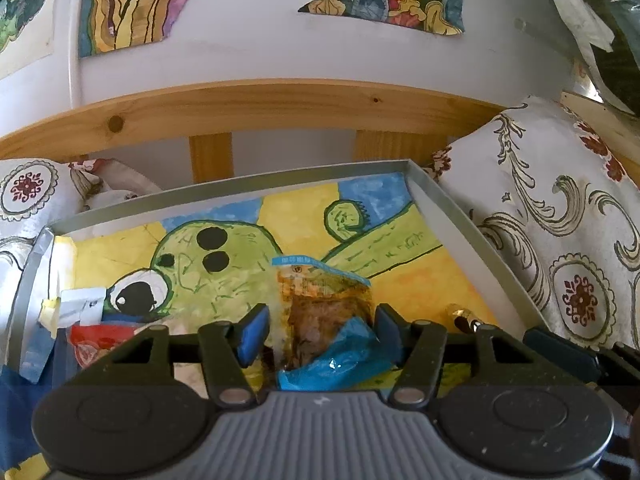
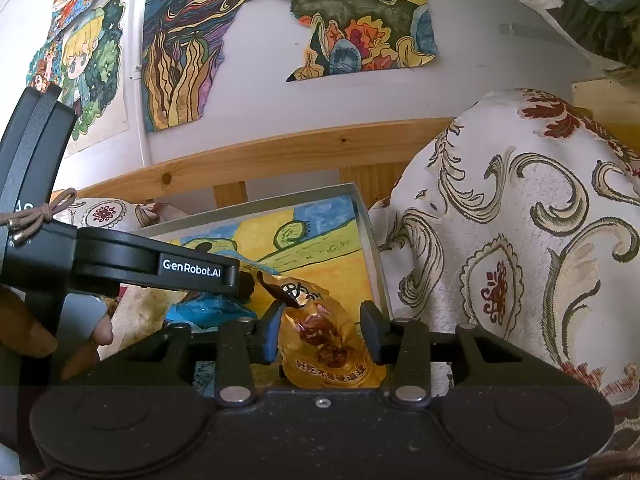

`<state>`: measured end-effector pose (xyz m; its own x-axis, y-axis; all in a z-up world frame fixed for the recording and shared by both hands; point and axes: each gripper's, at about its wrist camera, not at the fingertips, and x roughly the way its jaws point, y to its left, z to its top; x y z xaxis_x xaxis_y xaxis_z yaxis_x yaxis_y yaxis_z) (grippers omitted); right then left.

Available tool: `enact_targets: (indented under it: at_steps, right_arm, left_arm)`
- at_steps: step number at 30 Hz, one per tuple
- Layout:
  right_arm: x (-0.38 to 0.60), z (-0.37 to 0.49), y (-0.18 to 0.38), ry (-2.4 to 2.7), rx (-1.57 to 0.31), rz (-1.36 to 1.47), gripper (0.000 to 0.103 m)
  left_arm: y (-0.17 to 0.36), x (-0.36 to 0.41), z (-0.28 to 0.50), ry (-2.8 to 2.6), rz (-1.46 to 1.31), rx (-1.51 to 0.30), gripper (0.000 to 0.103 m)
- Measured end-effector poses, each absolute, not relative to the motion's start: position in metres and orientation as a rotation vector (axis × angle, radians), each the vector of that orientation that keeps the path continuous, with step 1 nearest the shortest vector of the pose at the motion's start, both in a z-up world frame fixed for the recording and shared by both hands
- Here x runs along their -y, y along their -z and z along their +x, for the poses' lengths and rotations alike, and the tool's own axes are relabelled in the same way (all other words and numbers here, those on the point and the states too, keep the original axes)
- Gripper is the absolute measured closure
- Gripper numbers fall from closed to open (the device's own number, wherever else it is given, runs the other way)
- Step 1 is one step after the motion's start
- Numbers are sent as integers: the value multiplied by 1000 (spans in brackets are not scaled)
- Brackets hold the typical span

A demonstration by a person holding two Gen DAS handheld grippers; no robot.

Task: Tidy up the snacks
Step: 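Open both grippers to release the jerky packet and snack bag into the tray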

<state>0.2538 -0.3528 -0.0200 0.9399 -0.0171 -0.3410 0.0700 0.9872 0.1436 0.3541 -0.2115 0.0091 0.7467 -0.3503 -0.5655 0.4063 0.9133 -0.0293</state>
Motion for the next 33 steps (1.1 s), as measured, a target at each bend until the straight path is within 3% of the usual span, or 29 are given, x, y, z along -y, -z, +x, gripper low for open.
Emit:
enact_targets:
  at_steps: [7, 23, 33]
  right_arm:
    - [351, 251, 18, 36, -334, 156, 57]
    - [348, 239, 2, 33, -295, 146, 31]
    - [341, 226, -14, 39, -269, 133, 13]
  left_arm:
    - [-16, 209, 350, 388, 83, -562, 24]
    - [-32, 188, 333, 315, 59, -501, 2]
    - [-40, 166, 318, 293, 38, -509, 1]
